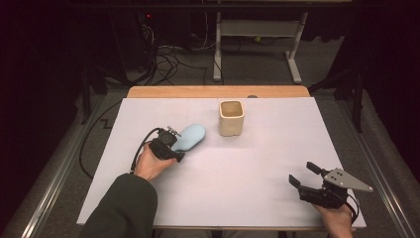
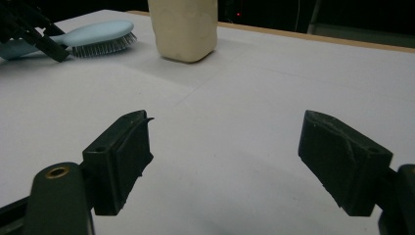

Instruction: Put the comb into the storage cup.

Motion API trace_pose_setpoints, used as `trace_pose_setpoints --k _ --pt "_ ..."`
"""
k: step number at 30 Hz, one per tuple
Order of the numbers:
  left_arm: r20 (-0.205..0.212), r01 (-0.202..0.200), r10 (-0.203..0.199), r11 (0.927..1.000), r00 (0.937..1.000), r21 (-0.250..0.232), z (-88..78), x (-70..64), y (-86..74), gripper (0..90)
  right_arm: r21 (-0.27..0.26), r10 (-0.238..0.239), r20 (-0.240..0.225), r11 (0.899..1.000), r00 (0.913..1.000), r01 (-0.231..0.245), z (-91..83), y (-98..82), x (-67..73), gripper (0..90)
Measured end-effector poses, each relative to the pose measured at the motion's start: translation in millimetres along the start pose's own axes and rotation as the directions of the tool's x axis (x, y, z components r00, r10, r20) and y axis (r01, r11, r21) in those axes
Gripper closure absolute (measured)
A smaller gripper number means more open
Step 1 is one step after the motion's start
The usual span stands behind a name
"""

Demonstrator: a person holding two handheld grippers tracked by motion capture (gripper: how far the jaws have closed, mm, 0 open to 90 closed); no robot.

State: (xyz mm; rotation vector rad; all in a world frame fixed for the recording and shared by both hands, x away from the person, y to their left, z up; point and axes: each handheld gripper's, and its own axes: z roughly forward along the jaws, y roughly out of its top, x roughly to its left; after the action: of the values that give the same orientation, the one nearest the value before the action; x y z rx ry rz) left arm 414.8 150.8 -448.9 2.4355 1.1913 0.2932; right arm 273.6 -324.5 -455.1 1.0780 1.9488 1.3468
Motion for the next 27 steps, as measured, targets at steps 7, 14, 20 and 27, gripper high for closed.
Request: trace_pose_setpoints --k 7,14,20,27 --pt "0.021 -0.004 0.004 1.0 0.9998 0.005 0.0 0.5 0.3 47.8 -0.015 0.005 0.011 1.0 0.9999 -0.004 -1.8 0.5 -0.2 21.5" --pt "0.023 -0.006 0.006 0.9999 0.9997 0.009 -1.3 2.3 -0.1 56.9 -0.011 -0.001 0.008 1.0 1.0 0.001 -1.0 0.5 0.4 21.5" --pt "0.038 -0.009 0.008 0.9999 0.9992 0.013 -1.3 3.4 0.2 64.3 -0.012 0.0 0.007 1.0 1.0 0.0 -0.9 0.4 0.0 21.6" --pt "0.046 0.005 -0.006 0.9996 0.9989 0.026 -1.5 2.8 1.6 68.2 -0.012 -0.002 0.009 1.0 1.0 0.002 -1.1 0.5 0.5 21.6"
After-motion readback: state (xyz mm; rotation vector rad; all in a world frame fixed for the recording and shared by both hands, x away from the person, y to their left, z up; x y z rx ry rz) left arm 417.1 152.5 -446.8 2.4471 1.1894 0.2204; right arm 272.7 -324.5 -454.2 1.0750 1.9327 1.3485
